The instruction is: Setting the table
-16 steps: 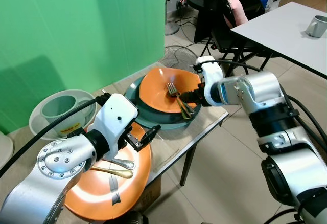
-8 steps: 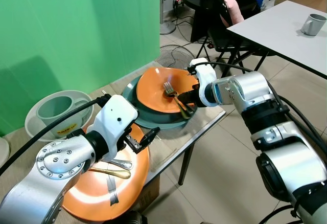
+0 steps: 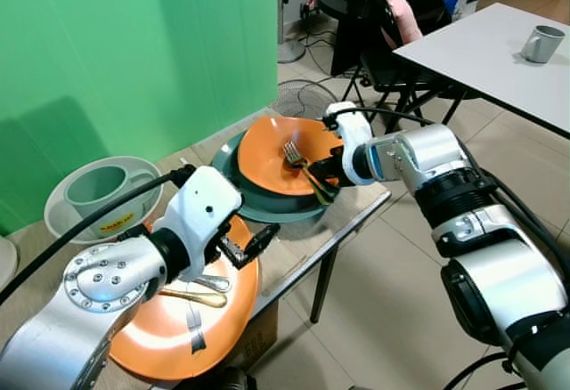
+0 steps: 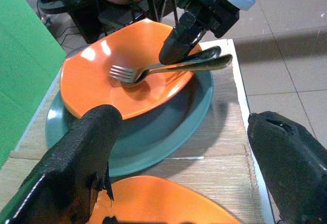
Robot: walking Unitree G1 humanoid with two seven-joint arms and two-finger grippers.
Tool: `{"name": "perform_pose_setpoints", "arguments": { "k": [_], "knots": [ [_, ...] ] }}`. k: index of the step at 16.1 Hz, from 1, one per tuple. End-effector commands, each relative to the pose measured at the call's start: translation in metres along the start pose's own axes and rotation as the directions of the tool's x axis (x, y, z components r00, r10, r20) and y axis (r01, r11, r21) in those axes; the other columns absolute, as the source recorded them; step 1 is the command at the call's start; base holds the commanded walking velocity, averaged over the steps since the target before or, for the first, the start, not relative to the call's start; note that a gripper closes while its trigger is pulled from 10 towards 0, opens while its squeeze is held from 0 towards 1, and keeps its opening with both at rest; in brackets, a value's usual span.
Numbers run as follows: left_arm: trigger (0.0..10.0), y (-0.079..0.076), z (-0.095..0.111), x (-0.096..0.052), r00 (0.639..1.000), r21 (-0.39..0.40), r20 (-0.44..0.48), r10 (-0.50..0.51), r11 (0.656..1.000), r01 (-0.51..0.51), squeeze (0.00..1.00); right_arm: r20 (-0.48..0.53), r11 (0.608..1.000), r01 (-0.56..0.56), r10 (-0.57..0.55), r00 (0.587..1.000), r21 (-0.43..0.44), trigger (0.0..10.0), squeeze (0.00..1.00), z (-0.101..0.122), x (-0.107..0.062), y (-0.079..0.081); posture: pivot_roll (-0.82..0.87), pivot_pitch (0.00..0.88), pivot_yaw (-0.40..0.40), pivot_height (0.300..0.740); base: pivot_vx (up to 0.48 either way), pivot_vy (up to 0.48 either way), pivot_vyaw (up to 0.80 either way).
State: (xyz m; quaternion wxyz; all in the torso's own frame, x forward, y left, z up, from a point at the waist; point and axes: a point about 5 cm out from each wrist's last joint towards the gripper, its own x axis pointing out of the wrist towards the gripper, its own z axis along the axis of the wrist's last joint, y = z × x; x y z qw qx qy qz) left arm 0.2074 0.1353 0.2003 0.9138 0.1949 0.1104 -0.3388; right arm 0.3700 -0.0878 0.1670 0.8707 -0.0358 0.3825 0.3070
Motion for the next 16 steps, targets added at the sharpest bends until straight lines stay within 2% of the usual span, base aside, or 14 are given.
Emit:
{"name": "perform_pose_setpoints", "arguments": {
  "k": [1, 2, 4, 5, 6, 7, 14, 15, 16],
  "knots": [
    [10.0, 0.001, 0.001, 0.000, 1.000, 0.010, -0.003, 0.005, 1.000, -0.005, 0.00, 0.017, 1.000, -0.003, 0.003, 1.000, -0.019, 1.0, 0.00, 0.007, -0.002, 0.001, -0.02, 0.000, -0.009, 0.740, 0.000, 0.000, 0.00],
    [10.0, 0.002, 0.001, 0.000, 1.000, 0.010, -0.004, 0.009, 1.000, -0.009, 0.00, 0.041, 0.999, -0.009, 0.011, 0.999, -0.047, 10.0, 0.00, 0.011, -0.003, 0.003, -0.02, 0.000, -0.010, 0.740, 0.000, 0.000, 0.00],
    [10.0, 0.003, 0.001, 0.000, 1.000, 0.011, -0.005, 0.014, 1.000, -0.014, 0.00, 0.075, 0.998, -0.011, 0.015, 0.997, -0.054, 10.0, 0.00, 0.017, -0.004, 0.003, -0.02, 0.000, -0.011, 0.740, 0.000, 0.000, 0.00],
    [10.0, 0.003, 0.000, 0.001, 1.000, 0.011, -0.006, 0.014, 1.000, -0.014, 0.00, 0.075, 0.998, 0.000, 0.005, 0.997, -0.055, 10.0, 0.03, 0.018, -0.005, 0.002, -0.02, 0.000, -0.011, 0.740, 0.000, 0.000, 0.00],
    [10.0, 0.003, 0.001, 0.001, 1.000, 0.010, -0.005, 0.013, 1.000, -0.013, 0.00, 0.066, 0.998, 0.015, -0.011, 0.998, -0.064, 10.0, 0.89, 0.017, -0.006, -0.001, -0.02, 0.000, -0.009, 0.740, 0.000, 0.000, 0.00],
    [10.0, 0.002, 0.001, 0.002, 1.000, 0.010, -0.004, 0.010, 1.000, -0.010, 0.00, 0.056, 0.998, 0.026, -0.023, 0.998, -0.056, 10.0, 1.00, 0.017, -0.007, -0.003, -0.02, 0.000, -0.009, 0.740, 0.000, 0.000, 0.00],
    [10.0, 0.002, 0.002, 0.004, 1.000, 0.012, -0.004, 0.002, 1.000, -0.002, 0.00, 0.026, 0.999, -0.016, 0.017, 1.000, -0.035, 10.0, 1.00, 0.015, -0.006, -0.003, -0.02, 0.000, -0.007, 0.740, 0.000, 0.000, 0.00],
    [10.0, 0.002, 0.002, 0.004, 1.000, 0.012, -0.004, 0.002, 1.000, -0.002, 0.00, 0.025, 0.999, -0.018, 0.019, 1.000, -0.036, 10.0, 0.94, 0.014, -0.005, -0.002, -0.02, 0.000, -0.007, 0.740, 0.000, 0.000, 0.00],
    [10.0, 0.002, 0.002, 0.004, 1.000, 0.013, -0.004, 0.003, 1.000, -0.003, 0.00, 0.021, 0.999, -0.019, 0.019, 1.000, -0.037, 10.0, 0.83, 0.014, -0.004, -0.001, -0.02, 0.000, -0.006, 0.740, 0.000, 0.000, 0.00]
  ]
}}
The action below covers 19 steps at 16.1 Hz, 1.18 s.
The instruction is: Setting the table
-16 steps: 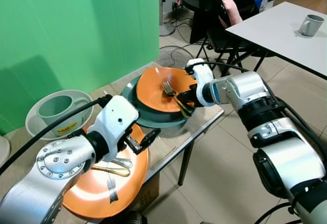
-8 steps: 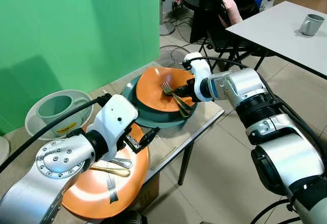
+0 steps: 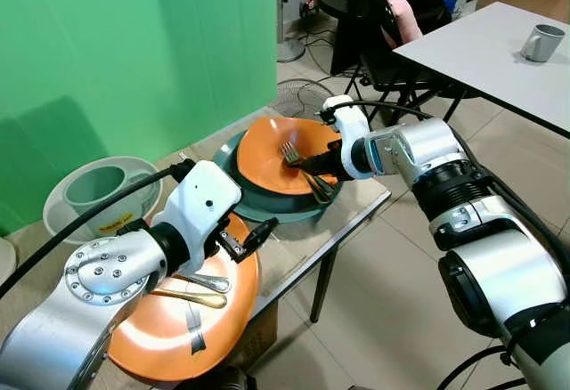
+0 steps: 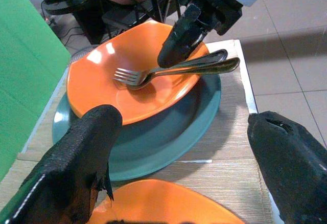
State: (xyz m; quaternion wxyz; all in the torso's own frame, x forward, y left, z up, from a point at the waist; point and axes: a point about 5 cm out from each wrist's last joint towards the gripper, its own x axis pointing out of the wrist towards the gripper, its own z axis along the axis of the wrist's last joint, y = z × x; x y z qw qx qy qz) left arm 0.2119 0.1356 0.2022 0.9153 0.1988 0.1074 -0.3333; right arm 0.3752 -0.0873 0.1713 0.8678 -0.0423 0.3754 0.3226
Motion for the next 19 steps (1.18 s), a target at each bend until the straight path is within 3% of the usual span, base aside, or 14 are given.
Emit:
{"name": "perform_pose_setpoints", "arguments": {
  "k": [1, 8, 9, 10, 16, 19],
  "knots": [
    [10.0, -0.002, 0.000, 0.002, 1.000, 0.006, -0.006, -0.011, 1.000, 0.011, 0.00, 0.008, 1.000, 0.006, -0.006, 1.000, -0.012, 10.0, 0.00, 0.007, -0.002, 0.001, -0.02, 0.000, -0.007, 0.740, 0.000, 0.000, 0.00],
    [10.0, -0.001, 0.000, 0.002, 1.000, 0.010, -0.008, -0.014, 1.000, 0.014, 0.00, -0.032, 0.998, 0.050, -0.051, 0.998, -0.024, 10.0, 0.00, 0.002, 0.004, -0.003, -0.02, 0.000, -0.005, 0.740, 0.000, 0.000, 0.00],
    [10.0, -0.001, 0.000, 0.002, 1.000, 0.010, -0.008, -0.014, 1.000, 0.014, 0.00, -0.034, 0.998, 0.049, -0.050, 0.998, -0.025, 9.3, 0.00, 0.002, 0.004, -0.003, -0.02, 0.000, -0.005, 0.740, 0.000, 0.000, 0.00],
    [10.0, -0.001, 0.000, 0.002, 1.000, 0.010, -0.008, -0.016, 1.000, 0.016, 0.00, -0.046, 0.999, 0.036, -0.038, 0.998, -0.036, 6.2, 0.00, 0.001, 0.006, -0.001, -0.02, 0.000, -0.004, 0.740, 0.000, 0.000, 0.00],
    [10.0, -0.001, 0.000, 0.002, 1.000, 0.011, -0.013, -0.018, 1.000, 0.018, 0.00, -0.062, 0.997, 0.047, -0.050, 0.997, -0.060, 2.5, 0.00, 0.002, 0.010, 0.000, -0.02, 0.000, -0.011, 0.740, 0.000, 0.000, 0.00],
    [10.0, 0.000, -0.001, 0.001, 1.000, 0.008, -0.015, -0.016, 1.000, 0.017, 0.00, -0.069, 0.999, 0.034, -0.036, 0.997, -0.034, 1.4, 0.00, 0.000, 0.009, -0.002, -0.02, 0.000, -0.013, 0.740, 0.000, 0.000, 0.00]
  ]
}}
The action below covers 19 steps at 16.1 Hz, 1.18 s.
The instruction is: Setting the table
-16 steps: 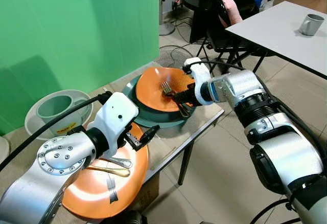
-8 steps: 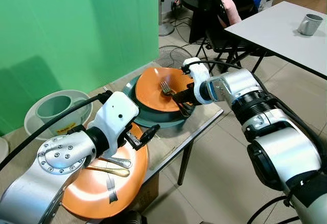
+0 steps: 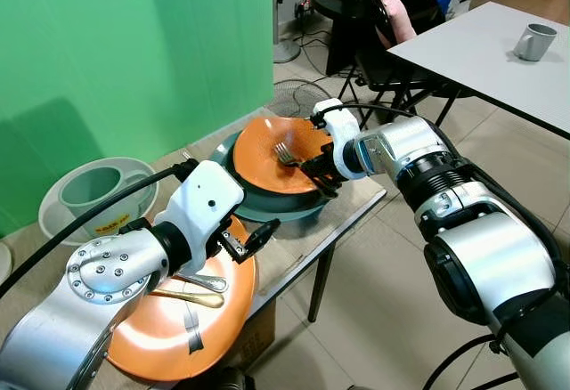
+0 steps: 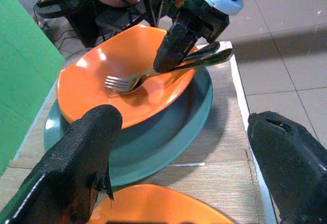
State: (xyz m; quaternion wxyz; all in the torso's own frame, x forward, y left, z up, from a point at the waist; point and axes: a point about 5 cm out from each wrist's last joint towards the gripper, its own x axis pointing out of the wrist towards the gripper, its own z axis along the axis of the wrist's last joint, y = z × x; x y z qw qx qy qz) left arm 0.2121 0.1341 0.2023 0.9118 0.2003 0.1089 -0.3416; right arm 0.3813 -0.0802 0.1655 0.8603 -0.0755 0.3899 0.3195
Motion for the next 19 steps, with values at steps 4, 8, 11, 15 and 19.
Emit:
{"name": "perform_pose_setpoints", "arguments": {
  "k": [4, 8, 11, 15, 19],
  "knots": [
    [10.0, 0.002, -0.002, -0.001, 1.000, 0.003, -0.018, -0.001, 1.000, 0.001, 0.00, -0.027, 0.997, -0.029, 0.031, 0.999, 0.077, 0.9, 0.00, -0.010, 0.000, -0.006, -0.02, 0.000, -0.010, 0.740, 0.000, 0.000, 0.00],
    [10.0, 0.004, -0.002, -0.001, 1.000, 0.000, -0.022, 0.003, 1.000, -0.003, 0.00, -0.017, 0.994, -0.048, 0.050, 0.999, 0.093, 0.0, 0.00, -0.010, 0.000, -0.006, -0.02, 0.000, -0.006, 0.740, 0.000, 0.000, 0.00],
    [10.0, 0.006, -0.002, -0.001, 1.000, -0.008, -0.026, 0.008, 1.000, -0.008, 0.00, -0.004, 0.993, -0.064, 0.065, 0.998, 0.098, 0.0, 0.00, -0.006, -0.001, -0.004, -0.02, 0.000, -0.008, 0.740, 0.000, 0.000, 0.00],
    [10.0, 0.007, -0.003, -0.001, 0.999, -0.018, -0.032, 0.014, 1.000, -0.015, 0.00, 0.048, 0.987, -0.115, 0.110, 0.993, 0.113, 0.0, 0.00, 0.005, -0.007, -0.002, -0.02, 0.000, -0.011, 0.740, 0.000, 0.000, 0.00],
    [10.0, 0.010, -0.003, -0.002, 0.999, -0.023, -0.030, 0.028, 0.999, -0.029, 0.00, 0.103, 0.977, -0.155, 0.141, 0.985, 0.145, 0.0, 0.00, 0.015, -0.017, -0.005, -0.02, 0.000, -0.013, 0.740, 0.000, 0.000, 0.00]
  ]
}}
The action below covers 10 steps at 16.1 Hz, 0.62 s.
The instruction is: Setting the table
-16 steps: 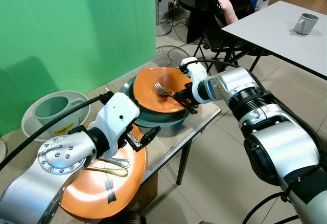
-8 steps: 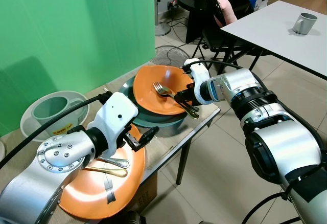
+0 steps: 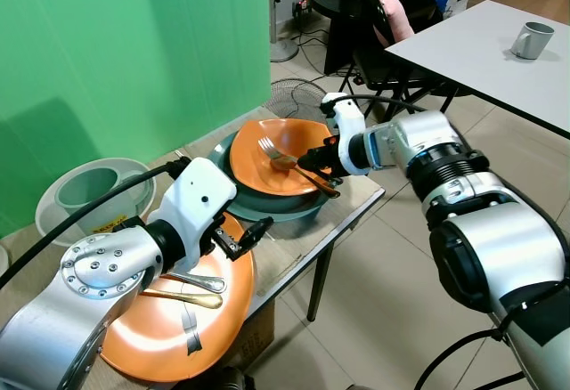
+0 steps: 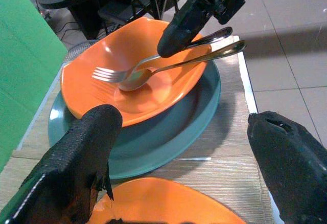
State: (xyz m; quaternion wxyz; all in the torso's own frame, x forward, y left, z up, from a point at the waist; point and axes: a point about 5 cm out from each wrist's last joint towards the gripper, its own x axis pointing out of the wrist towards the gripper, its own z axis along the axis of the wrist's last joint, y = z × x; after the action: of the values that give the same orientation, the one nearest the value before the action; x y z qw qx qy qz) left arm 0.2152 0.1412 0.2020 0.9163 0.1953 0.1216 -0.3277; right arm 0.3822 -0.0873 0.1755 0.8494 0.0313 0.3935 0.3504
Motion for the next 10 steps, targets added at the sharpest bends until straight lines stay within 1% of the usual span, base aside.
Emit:
{"name": "perform_pose_setpoints", "arguments": {
  "k": [1, 3, 4, 5, 6, 7, 8, 9, 10],
  "knots": [
    [10.0, 0.004, 0.001, 0.000, 1.000, -0.002, -0.004, 0.014, 1.000, -0.014, 0.00, 0.059, 1.000, -0.028, 0.027, 0.998, 0.005, 0.0, 0.00, 0.017, -0.012, 0.002, -0.02, 0.000, -0.012, 0.740, 0.000, 0.000, 0.00],
    [10.0, 0.006, 0.002, 0.000, 1.000, -0.003, -0.001, 0.024, 1.000, -0.024, 0.00, 0.105, 0.997, -0.068, 0.065, 0.992, 0.027, 0.0, 0.00, 0.024, -0.017, 0.004, -0.02, 0.000, -0.012, 0.740, 0.000, 0.000, 0.00],
    [10.0, 0.007, 0.002, 0.000, 0.999, -0.004, 0.003, 0.037, 0.999, -0.037, 0.00, 0.155, 0.995, -0.098, 0.092, 0.984, 0.031, 0.0, 0.00, 0.028, -0.020, 0.006, -0.01, 0.000, -0.013, 0.740, 0.000, 0.000, 0.00],
    [10.0, 0.009, 0.003, 0.000, 0.998, -0.006, 0.009, 0.058, 0.998, -0.058, 0.00, 0.228, 0.990, -0.138, 0.128, 0.965, 0.026, 1.2, 0.00, 0.033, -0.022, 0.008, -0.01, 0.000, -0.013, 0.740, 0.000, 0.000, 0.00],
    [10.0, 0.010, 0.003, -0.001, 0.998, -0.006, 0.011, 0.064, 0.998, -0.064, 0.00, 0.250, 0.988, -0.149, 0.139, 0.958, 0.025, 1.2, 0.00, 0.034, -0.023, 0.008, -0.01, 0.000, -0.013, 0.740, 0.000, 0.000, 0.00],
    [10.0, 0.013, 0.003, 0.000, 0.994, -0.014, 0.018, 0.111, 0.994, -0.111, 0.00, 0.322, 0.982, -0.187, 0.188, 0.928, -0.035, 2.3, 0.00, 0.035, -0.027, 0.011, -0.01, 0.000, -0.008, 0.740, 0.000, 0.000, 0.00],
    [10.0, 0.014, 0.003, 0.000, 0.991, -0.018, 0.021, 0.129, 0.992, -0.128, 0.00, 0.339, 0.978, -0.202, 0.208, 0.917, -0.055, 2.3, 0.00, 0.034, -0.029, 0.012, -0.01, 0.000, -0.006, 0.740, 0.000, 0.000, 0.00],
    [10.0, 0.014, 0.002, 0.002, 0.985, -0.034, 0.035, 0.170, 0.985, -0.169, 0.00, 0.387, 0.966, -0.249, 0.258, 0.885, -0.073, 0.0, 0.00, 0.026, -0.033, 0.016, -0.02, 0.000, 0.006, 0.740, 0.000, 0.000, 0.00],
    [10.0, 0.012, 0.002, 0.003, 0.978, -0.046, 0.058, 0.198, 0.980, -0.196, 0.00, 0.431, 0.957, -0.278, 0.285, 0.856, -0.079, 0.0, 0.00, 0.016, -0.037, 0.019, -0.02, 0.000, 0.008, 0.740, 0.000, 0.000, 0.00]
  ]
}}
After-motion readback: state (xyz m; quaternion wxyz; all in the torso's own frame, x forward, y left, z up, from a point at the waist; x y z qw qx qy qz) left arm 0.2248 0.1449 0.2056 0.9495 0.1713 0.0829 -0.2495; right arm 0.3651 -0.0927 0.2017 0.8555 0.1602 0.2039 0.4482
